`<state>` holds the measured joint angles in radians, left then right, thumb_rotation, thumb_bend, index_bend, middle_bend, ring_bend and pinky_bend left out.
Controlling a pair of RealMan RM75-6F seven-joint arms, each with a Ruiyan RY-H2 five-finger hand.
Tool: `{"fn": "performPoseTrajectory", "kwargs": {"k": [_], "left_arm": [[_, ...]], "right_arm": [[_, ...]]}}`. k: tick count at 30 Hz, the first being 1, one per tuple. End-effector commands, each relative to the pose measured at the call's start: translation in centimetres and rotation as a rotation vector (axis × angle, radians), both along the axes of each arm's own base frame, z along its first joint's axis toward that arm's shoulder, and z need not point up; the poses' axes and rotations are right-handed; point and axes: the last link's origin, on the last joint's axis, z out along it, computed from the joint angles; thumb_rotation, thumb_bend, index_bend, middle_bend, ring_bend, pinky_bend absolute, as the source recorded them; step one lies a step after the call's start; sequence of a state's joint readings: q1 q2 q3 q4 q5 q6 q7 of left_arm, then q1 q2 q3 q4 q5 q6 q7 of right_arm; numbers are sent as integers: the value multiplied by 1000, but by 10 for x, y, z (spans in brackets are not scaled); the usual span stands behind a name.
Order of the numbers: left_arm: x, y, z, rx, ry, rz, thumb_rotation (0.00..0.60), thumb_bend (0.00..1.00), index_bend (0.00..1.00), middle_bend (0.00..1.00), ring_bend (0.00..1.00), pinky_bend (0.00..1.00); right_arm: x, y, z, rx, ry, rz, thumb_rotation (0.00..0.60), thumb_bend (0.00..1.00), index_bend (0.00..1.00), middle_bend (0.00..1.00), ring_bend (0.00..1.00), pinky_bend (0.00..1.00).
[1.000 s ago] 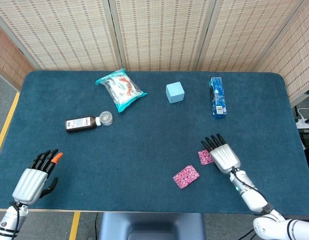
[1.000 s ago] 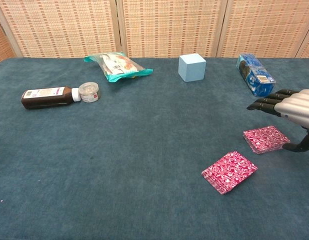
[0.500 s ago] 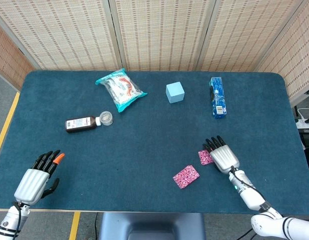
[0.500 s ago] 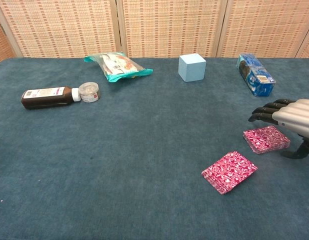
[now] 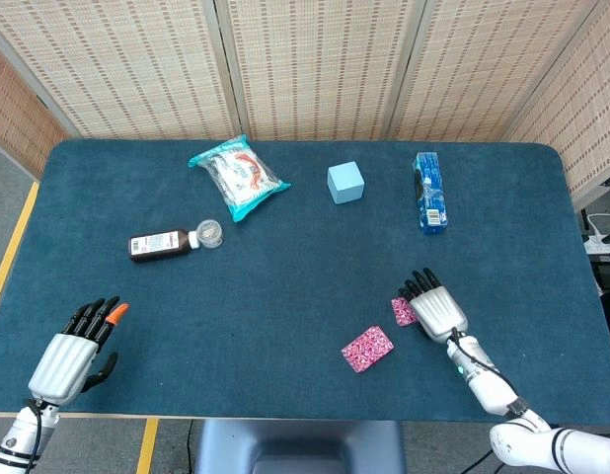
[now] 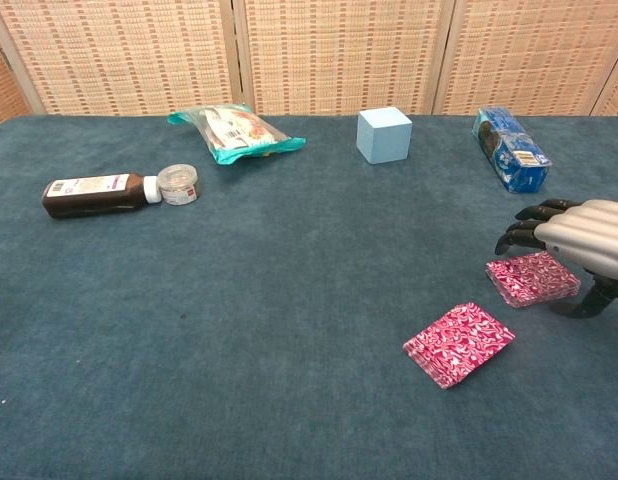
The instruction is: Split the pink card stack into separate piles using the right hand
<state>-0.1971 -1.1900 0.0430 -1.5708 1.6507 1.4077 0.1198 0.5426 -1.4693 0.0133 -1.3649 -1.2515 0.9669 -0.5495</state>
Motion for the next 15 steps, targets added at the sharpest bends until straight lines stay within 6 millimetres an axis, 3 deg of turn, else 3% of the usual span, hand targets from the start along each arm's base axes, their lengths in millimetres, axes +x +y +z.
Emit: {"fn": "performPoseTrajectory", "kwargs": {"k": [1,15], "left_arm": [[0,0,0,2,-1,-1,600,467,0,0,0,119],[1,-1,1,-7,-6,-5,600,467,0,0,0,119]], "right_arm": [[1,0,-1,-1,-1,0,600,212,262,186,15,0],[4,-1,-4,-5,-10,-1,600,212,316,230,52,0]]}}
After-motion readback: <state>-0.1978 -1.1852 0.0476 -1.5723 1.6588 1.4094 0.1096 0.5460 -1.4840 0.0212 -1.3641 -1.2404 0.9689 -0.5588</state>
